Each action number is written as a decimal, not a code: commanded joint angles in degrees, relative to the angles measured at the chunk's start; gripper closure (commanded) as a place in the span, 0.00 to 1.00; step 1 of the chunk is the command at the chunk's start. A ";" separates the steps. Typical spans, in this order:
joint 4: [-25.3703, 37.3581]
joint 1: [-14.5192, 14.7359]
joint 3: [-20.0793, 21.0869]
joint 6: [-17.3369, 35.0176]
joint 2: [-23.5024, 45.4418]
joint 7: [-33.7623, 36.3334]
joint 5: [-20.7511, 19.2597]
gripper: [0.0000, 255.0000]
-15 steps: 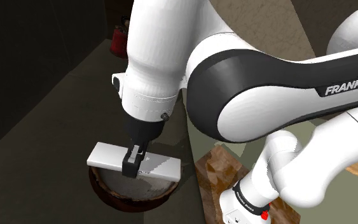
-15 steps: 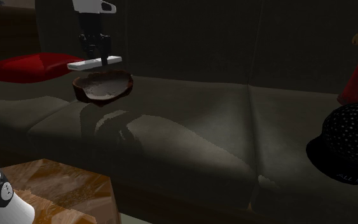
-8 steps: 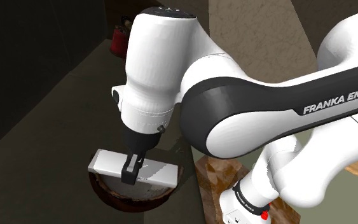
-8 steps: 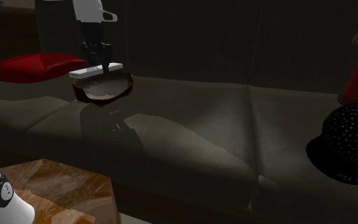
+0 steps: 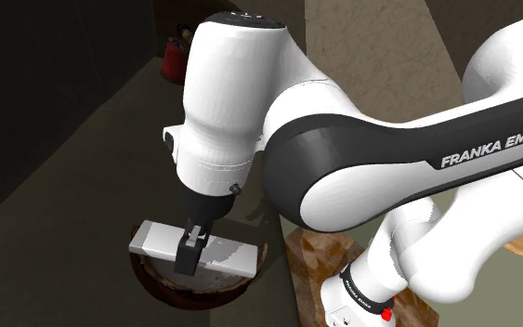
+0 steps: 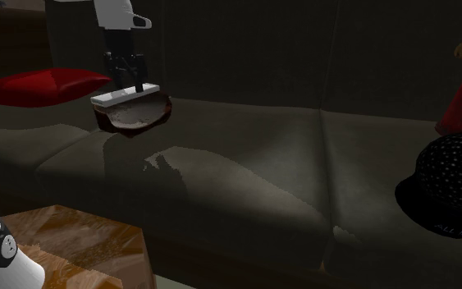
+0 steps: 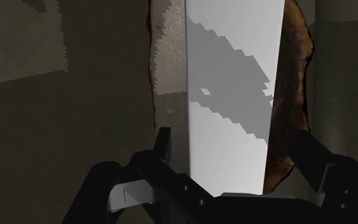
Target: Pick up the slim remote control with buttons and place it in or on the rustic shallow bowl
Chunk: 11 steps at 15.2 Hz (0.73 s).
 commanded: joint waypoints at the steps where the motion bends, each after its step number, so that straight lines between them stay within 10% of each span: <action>1: 0.00 0.00 0.00 0.00 0.00 0.00 0.00 0.00; 11: 5.45 -0.12 -0.96 -7.63 -2.25 -0.34 0.10 0.00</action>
